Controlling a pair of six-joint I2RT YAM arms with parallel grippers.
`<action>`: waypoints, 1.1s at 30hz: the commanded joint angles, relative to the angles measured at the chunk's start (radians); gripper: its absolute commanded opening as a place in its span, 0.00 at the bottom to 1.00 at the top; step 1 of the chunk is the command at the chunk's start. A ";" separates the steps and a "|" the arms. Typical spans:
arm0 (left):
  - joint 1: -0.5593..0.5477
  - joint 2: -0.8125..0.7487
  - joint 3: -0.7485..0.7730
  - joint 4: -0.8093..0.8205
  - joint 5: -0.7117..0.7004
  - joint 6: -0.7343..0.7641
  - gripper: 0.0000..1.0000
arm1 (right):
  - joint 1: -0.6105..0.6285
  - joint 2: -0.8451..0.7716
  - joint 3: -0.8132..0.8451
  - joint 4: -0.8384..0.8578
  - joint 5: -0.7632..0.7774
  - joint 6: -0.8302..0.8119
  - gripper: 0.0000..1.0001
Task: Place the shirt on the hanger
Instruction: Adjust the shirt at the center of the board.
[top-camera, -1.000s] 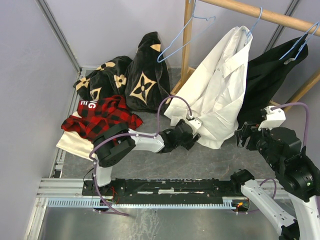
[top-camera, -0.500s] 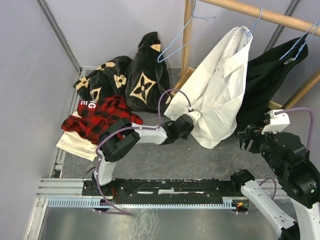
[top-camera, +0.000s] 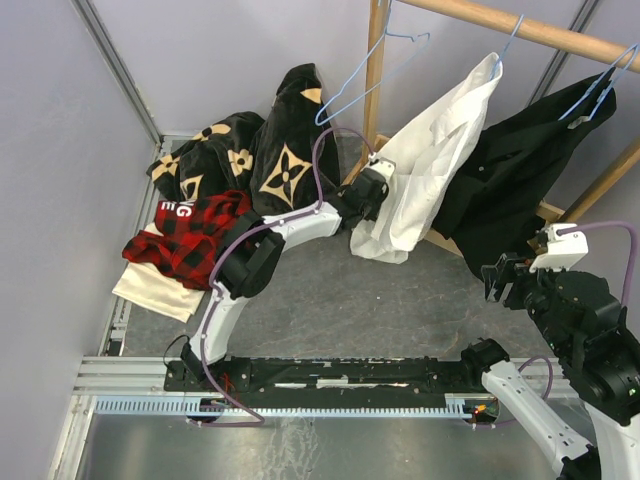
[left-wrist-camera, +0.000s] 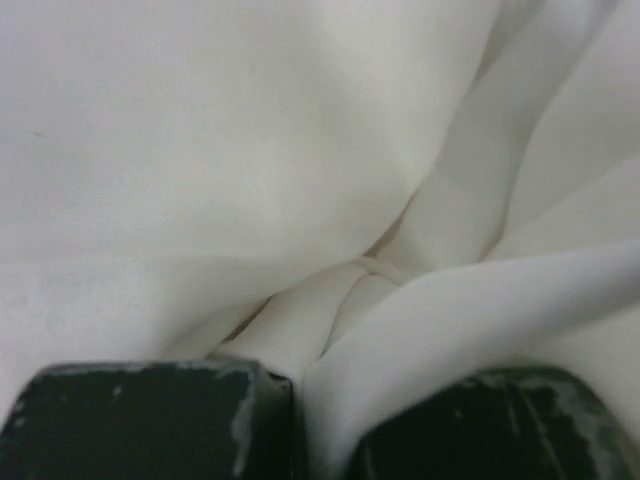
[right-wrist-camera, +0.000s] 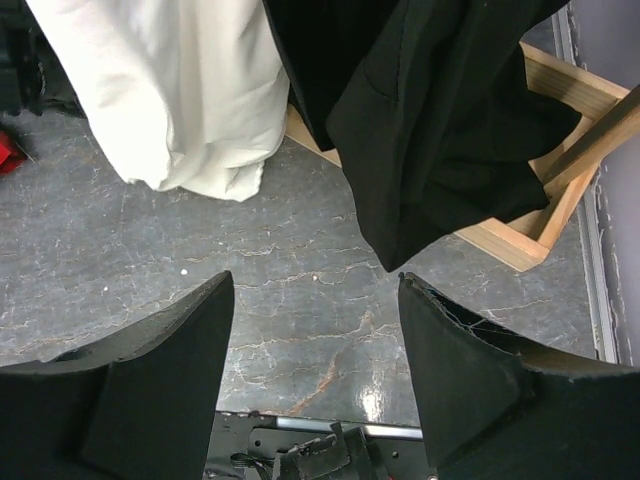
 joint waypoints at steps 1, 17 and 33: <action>0.013 0.075 0.201 -0.068 -0.012 0.020 0.03 | -0.002 -0.011 0.044 -0.010 0.029 -0.013 0.74; 0.018 0.313 0.664 -0.183 0.358 -0.031 0.03 | -0.003 -0.043 0.054 -0.057 0.048 -0.006 0.75; 0.020 0.403 0.787 0.060 0.412 -0.267 0.04 | -0.002 -0.050 0.059 -0.086 0.067 -0.009 0.74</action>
